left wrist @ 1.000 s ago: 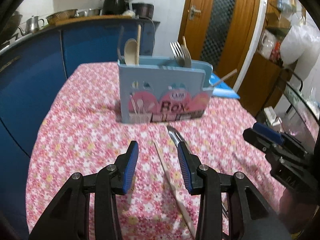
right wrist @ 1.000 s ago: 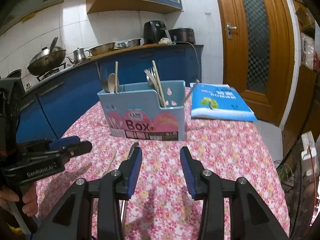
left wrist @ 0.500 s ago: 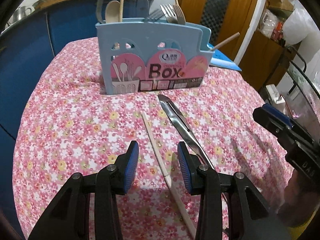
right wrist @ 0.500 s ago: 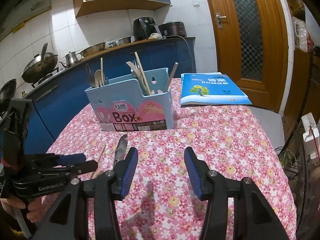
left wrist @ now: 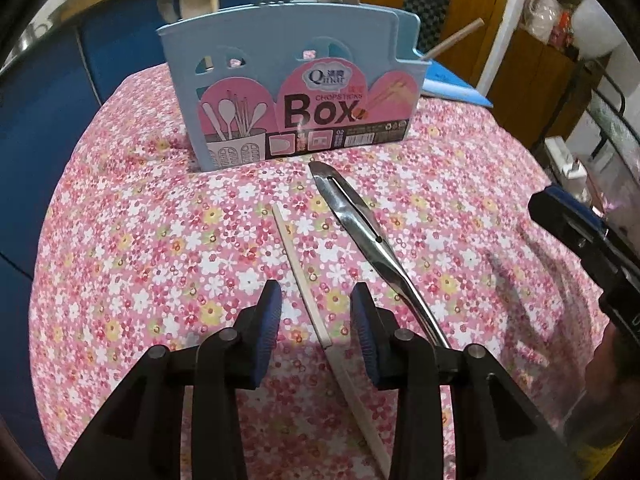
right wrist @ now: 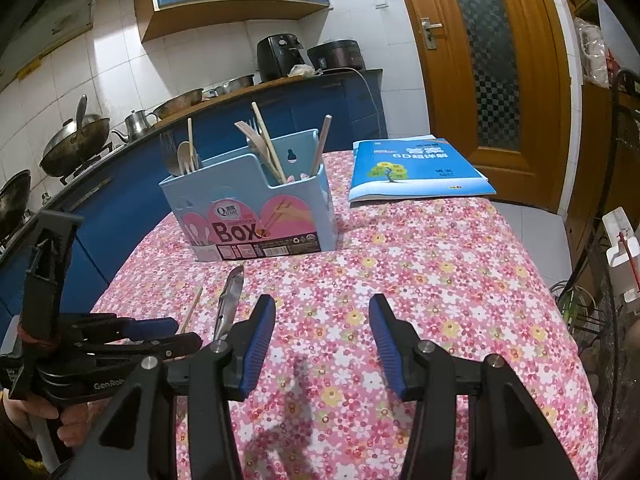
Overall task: Organize utensils
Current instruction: 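Close the left gripper on the wooden chopstick while the right gripper grasps the steel knife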
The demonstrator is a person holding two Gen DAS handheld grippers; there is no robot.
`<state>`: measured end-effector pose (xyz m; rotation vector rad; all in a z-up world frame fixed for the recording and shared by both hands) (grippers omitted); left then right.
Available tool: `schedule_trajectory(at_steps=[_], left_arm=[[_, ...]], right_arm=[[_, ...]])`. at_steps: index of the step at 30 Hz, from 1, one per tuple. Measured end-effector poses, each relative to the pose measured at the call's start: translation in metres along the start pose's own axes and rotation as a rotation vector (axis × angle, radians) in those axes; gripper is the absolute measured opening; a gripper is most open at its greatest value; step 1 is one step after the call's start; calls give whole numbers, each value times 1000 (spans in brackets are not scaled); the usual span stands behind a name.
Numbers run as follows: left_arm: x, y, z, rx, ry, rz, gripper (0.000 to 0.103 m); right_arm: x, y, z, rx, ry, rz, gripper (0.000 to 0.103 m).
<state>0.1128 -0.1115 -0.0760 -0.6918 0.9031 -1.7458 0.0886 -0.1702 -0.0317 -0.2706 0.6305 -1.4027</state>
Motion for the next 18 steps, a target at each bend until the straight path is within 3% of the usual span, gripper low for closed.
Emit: schedule_trajectory(at_steps=[4, 6, 12, 18], left_arm=[[1, 4, 3, -22, 39, -3, 29], [-1, 7, 5, -24, 30, -2, 14], [-5, 8, 7, -8, -9, -28, 4], [-18, 2, 2, 18, -85, -61, 3]], right_arm=[[0, -1, 0, 3, 1, 1, 52], [-1, -2, 0, 3, 1, 1, 52], [-7, -2, 0, -13, -12, 5, 52], [-21, 2, -1, -52, -43, 15, 52]])
Point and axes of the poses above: each gripper's, at about its wrist camera, not at the fingertips, and y roughly the way its jaws point, x to its right, z to its top, the point moved 7 cm from there along y, roughly the way its jaws point, and after that the axes turned 2 degrees about x, right-handed, at the moved point
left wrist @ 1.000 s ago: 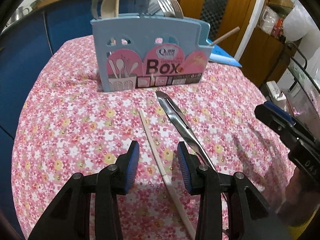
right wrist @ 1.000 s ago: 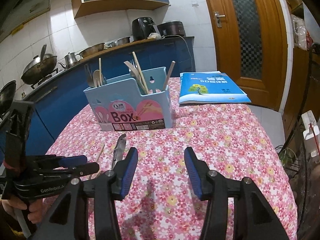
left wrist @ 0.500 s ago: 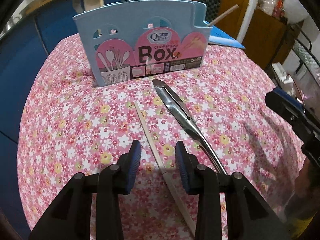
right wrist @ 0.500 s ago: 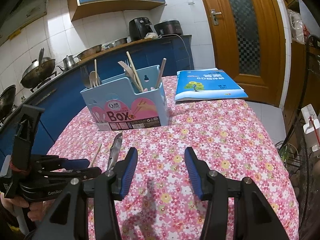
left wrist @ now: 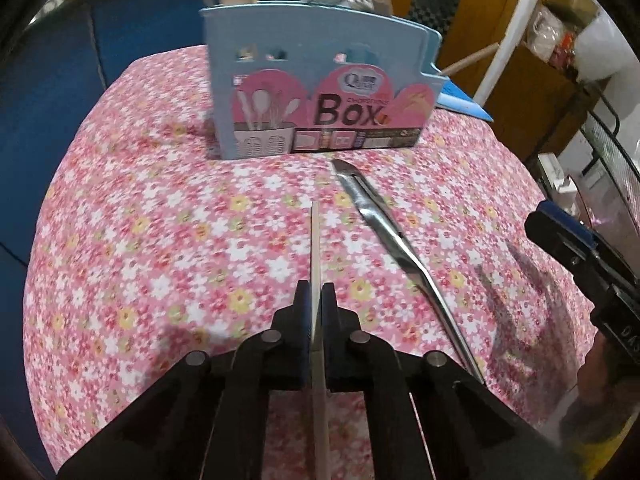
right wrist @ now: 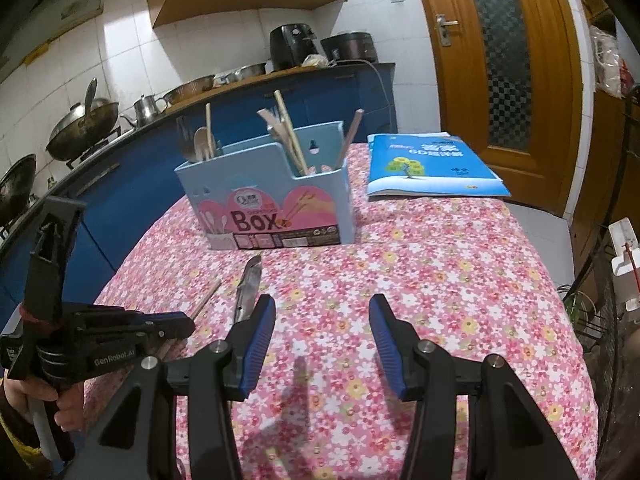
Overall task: Organize utensils
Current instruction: 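Close the left gripper on the wooden chopstick while the right gripper grasps the steel knife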
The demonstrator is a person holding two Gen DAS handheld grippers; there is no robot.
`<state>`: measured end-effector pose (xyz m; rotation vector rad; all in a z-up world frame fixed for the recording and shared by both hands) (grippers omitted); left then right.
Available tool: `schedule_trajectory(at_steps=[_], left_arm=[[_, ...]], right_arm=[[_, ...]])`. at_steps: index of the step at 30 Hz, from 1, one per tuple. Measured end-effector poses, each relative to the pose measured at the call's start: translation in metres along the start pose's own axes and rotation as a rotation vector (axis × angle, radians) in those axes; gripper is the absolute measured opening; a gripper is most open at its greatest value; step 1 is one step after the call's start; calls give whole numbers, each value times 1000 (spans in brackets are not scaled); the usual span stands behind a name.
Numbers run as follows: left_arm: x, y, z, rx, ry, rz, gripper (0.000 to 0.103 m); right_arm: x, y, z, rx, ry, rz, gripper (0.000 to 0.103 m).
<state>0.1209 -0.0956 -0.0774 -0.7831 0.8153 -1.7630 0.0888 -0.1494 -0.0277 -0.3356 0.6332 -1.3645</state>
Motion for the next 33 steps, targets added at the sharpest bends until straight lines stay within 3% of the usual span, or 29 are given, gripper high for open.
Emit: schedule_trajectory(at_steps=[13, 24, 31, 33], left_arm=[[-66, -23, -6, 48, -126, 71, 3], [-73, -19, -5, -28, -85, 46, 4], [-75, -16, 2, -92, -74, 13, 5], [-74, -15, 2, -99, -68, 10, 5]], right_arm=[[-49, 34, -14, -171, -71, 77, 52], [-74, 75, -24, -400, -156, 91, 44], [-79, 85, -22, -490, -234, 85, 43], [-80, 89, -21, -511, -251, 73, 32]])
Point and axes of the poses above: each gripper's, at about its wrist camera, not at the fingertips, and y roughly the way its jaws point, x to its right, z to its top, the point moved 7 cm from there along y, roughly the way its jaws point, and after that the axes turned 2 degrees about x, right-handed, at the moved point
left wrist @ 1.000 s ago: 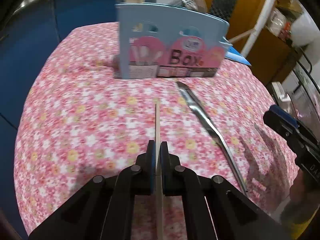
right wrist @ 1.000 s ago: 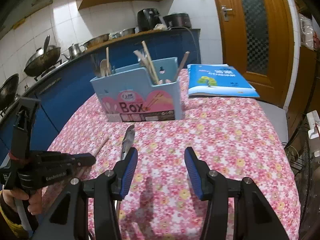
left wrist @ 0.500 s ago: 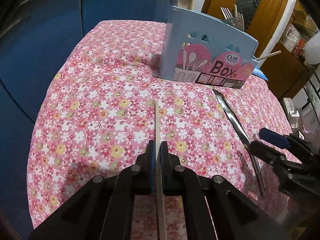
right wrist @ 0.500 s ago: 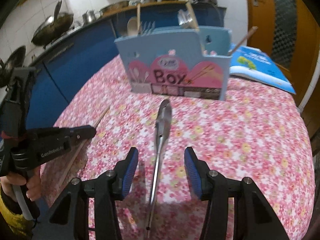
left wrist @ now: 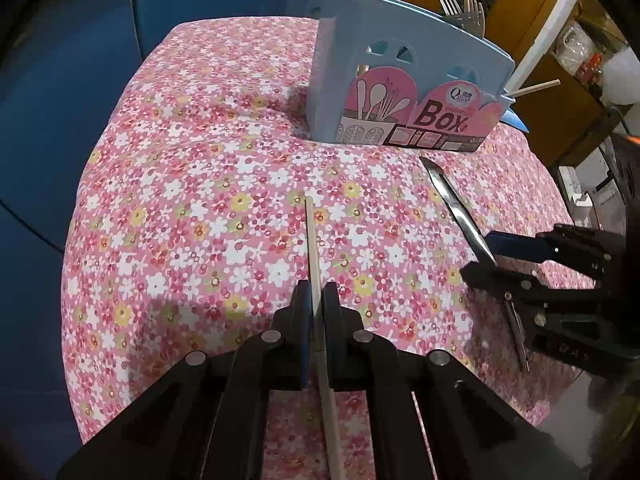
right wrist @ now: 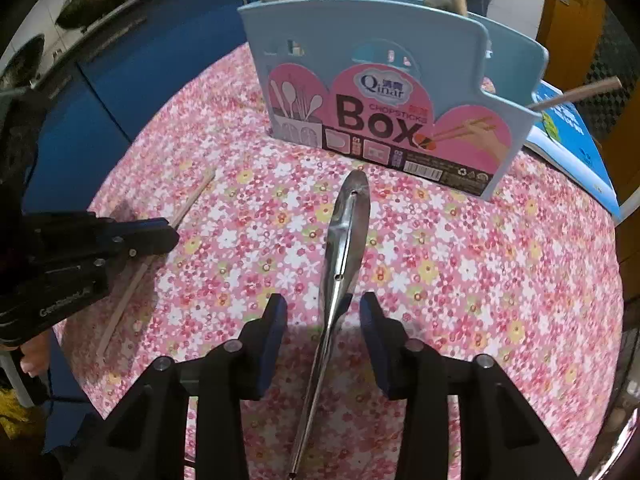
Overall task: Organize utensils
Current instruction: 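Close the left gripper on the wooden chopstick while the right gripper grasps the steel knife, then lift the chopstick and knife upright and carry both above the blue holder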
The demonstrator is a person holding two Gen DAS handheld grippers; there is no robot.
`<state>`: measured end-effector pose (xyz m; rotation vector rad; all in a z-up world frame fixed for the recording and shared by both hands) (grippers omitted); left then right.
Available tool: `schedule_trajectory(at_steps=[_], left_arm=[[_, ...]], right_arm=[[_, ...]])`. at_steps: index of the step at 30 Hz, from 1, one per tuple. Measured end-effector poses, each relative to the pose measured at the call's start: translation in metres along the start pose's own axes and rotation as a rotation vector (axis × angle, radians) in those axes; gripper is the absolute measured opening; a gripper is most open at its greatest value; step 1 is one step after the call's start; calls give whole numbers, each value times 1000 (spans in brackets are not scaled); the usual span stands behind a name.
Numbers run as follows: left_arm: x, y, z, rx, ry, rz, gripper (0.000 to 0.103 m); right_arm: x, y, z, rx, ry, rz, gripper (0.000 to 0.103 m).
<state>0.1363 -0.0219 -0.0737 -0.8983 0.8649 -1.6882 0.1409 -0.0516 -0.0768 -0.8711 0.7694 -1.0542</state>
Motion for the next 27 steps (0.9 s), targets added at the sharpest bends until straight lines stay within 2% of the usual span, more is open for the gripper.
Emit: schedule_trajectory(at_steps=[2, 6, 10, 15, 19, 23, 27], left_arm=[[0, 0, 1, 0, -4, -8, 5], [-3, 1, 4, 14, -44, -37, 3], [-6, -10, 1, 62, -81, -100, 3], [-7, -37, 0, 175, -109, -143, 2], [-3, -64, 6, 287, -105, -151, 2], [8, -90, 16, 399, -94, -159, 2], [16, -106, 32, 471, -84, -153, 2]], right_arm=[[3, 2, 3, -12, -2, -20, 21], [8, 5, 7, -18, 42, 14, 20], [13, -4, 0, 31, 114, 79, 19], [16, -31, -7, 168, 158, 125, 19], [19, -58, -8, 290, 179, 148, 19], [22, -85, -6, 424, 177, 113, 19], [27, -108, 0, 531, 178, 50, 19]])
Point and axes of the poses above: each gripper's, at about its wrist camera, not at the fingertips, and y roughly the way its jaws point, x to its right, z to its top, the point moved 7 cm from there along y, roughly the way its jaws point, and after that the axes turned 2 degrees about x, right-handed, at the moved point
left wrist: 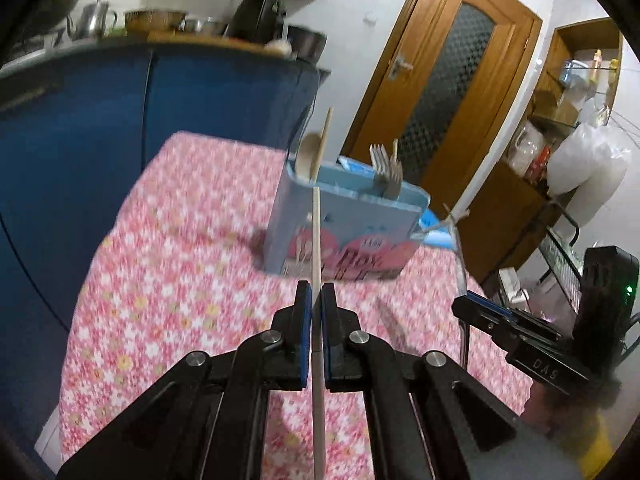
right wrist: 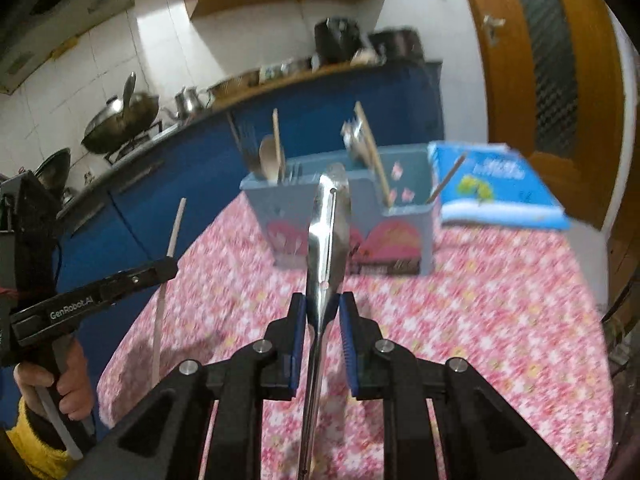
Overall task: Organize utensils
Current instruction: 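Lift the chopstick and knife upright and carry both above the blue holder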
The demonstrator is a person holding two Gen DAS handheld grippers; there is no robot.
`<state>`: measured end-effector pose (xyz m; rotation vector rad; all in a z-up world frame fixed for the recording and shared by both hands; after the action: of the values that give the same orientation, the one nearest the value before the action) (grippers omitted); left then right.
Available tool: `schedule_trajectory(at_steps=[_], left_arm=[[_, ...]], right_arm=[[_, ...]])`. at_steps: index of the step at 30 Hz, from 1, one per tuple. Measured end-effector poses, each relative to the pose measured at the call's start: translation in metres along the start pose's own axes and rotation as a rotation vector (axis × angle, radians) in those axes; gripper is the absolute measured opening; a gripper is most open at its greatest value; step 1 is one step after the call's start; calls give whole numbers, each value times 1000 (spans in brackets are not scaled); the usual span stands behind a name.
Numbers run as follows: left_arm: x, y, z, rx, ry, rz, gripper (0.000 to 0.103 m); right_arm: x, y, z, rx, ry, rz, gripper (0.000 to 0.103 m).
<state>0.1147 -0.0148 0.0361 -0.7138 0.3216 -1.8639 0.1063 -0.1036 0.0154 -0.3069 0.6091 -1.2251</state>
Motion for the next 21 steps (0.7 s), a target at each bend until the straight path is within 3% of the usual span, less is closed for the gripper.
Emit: schedule_trajectory(at_steps=[10, 21], left_arm=[[6, 17, 50, 116, 4, 11, 2], [14, 45, 112, 248, 2, 9, 2]], right_arm=[[6, -9, 45, 189, -6, -22, 19], [23, 9, 92, 288, -23, -71, 19]])
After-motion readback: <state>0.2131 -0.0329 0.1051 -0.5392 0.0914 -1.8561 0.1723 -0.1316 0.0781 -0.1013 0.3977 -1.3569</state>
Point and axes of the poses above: each gripper's, at about its wrist camera, not at the fingertips, and y roughly the way its jaws point, x to its right, z to its top, the point moved 7 cm from there along y, roughly the way its jaws point, and after that the axes turned 2 degrees about x, right-handed, at the moved point
